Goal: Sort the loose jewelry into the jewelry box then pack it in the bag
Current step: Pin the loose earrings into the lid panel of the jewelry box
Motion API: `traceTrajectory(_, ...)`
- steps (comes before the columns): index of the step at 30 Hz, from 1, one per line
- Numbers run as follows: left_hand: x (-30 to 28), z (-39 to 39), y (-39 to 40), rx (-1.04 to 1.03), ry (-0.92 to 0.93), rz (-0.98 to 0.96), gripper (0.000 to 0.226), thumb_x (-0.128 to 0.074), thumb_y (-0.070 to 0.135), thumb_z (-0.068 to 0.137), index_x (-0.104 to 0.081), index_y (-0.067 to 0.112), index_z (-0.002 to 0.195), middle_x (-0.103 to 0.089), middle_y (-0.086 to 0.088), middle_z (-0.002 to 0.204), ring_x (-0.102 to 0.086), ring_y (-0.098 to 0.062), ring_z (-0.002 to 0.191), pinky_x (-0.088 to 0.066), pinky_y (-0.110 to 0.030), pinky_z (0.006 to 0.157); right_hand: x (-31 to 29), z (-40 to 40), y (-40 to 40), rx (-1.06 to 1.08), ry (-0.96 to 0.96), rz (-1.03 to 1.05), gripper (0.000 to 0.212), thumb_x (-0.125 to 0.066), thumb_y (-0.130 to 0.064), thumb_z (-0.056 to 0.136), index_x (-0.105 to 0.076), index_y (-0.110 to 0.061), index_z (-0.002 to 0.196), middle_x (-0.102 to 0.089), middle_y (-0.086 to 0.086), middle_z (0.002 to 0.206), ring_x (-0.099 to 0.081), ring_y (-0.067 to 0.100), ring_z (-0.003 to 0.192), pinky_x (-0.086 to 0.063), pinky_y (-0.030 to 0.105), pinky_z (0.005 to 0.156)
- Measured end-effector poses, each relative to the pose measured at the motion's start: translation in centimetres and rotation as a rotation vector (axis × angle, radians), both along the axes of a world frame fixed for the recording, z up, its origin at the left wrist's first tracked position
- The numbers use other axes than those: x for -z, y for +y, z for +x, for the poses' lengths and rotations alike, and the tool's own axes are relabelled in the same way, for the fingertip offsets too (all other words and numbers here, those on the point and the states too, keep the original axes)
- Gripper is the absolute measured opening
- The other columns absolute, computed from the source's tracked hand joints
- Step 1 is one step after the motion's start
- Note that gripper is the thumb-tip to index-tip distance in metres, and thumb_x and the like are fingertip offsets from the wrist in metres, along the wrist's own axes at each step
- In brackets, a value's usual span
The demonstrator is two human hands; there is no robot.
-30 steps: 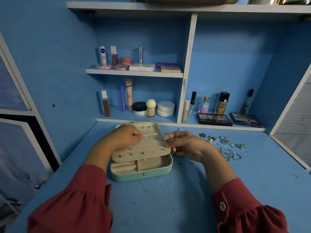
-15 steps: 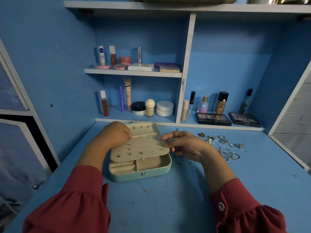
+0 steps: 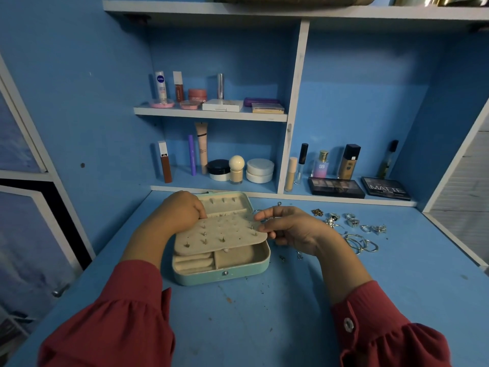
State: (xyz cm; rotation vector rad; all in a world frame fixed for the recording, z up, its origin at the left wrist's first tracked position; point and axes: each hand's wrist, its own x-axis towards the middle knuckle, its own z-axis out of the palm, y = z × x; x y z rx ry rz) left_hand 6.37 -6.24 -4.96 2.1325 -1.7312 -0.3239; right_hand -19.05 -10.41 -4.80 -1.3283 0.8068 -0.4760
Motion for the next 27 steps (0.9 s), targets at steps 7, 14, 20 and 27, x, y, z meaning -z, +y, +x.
traceTrajectory(7,0.2,1.2,0.5,-0.104,-0.079,-0.065,0.046,-0.052,0.0,0.083,-0.064,0.035,0.056,-0.061,0.0,0.102,-0.057,-0.021,0.093,-0.051,-0.038,0.089,0.0,0.0,-0.1,0.003,0.001,0.008,0.019,-0.063,0.007,0.082,-0.065,-0.01,0.091,-0.061,0.003,0.069,-0.048,0.009,0.055,-0.037,0.018,0.051)
traceTrajectory(14,1.3,2.0,0.3,-0.044,0.026,-0.101,0.022,-0.066,0.016,0.085,-0.072,0.037,0.08,-0.069,0.008,0.106,-0.061,-0.012,0.097,-0.05,-0.033,0.093,0.0,0.0,0.0,0.007,-0.006,0.006,0.02,-0.063,0.008,0.081,-0.065,-0.01,0.091,-0.06,0.003,0.068,-0.048,0.009,0.053,-0.038,0.017,0.049)
traceTrajectory(20,1.0,1.6,-0.5,0.014,-0.085,0.015,0.012,-0.069,0.032,0.086,-0.075,0.033,0.096,-0.059,0.018,0.091,-0.054,-0.015,0.108,-0.045,-0.037,0.096,0.0,0.1,0.0,0.008,-0.011,0.014,0.02,-0.063,0.008,0.082,-0.065,-0.009,0.091,-0.06,0.003,0.068,-0.048,0.008,0.053,-0.038,0.017,0.048)
traceTrajectory(27,0.6,1.1,-1.3,0.004,-0.027,0.045,0.02,-0.075,0.04,0.077,-0.062,0.028,0.069,-0.066,0.01,0.085,-0.06,-0.014,0.087,-0.051,-0.036,0.083,-0.1,0.1,0.0,0.006,-0.008,0.016,0.02,-0.062,0.009,0.082,-0.065,-0.009,0.09,-0.06,0.003,0.067,-0.049,0.009,0.053,-0.037,0.018,0.048)
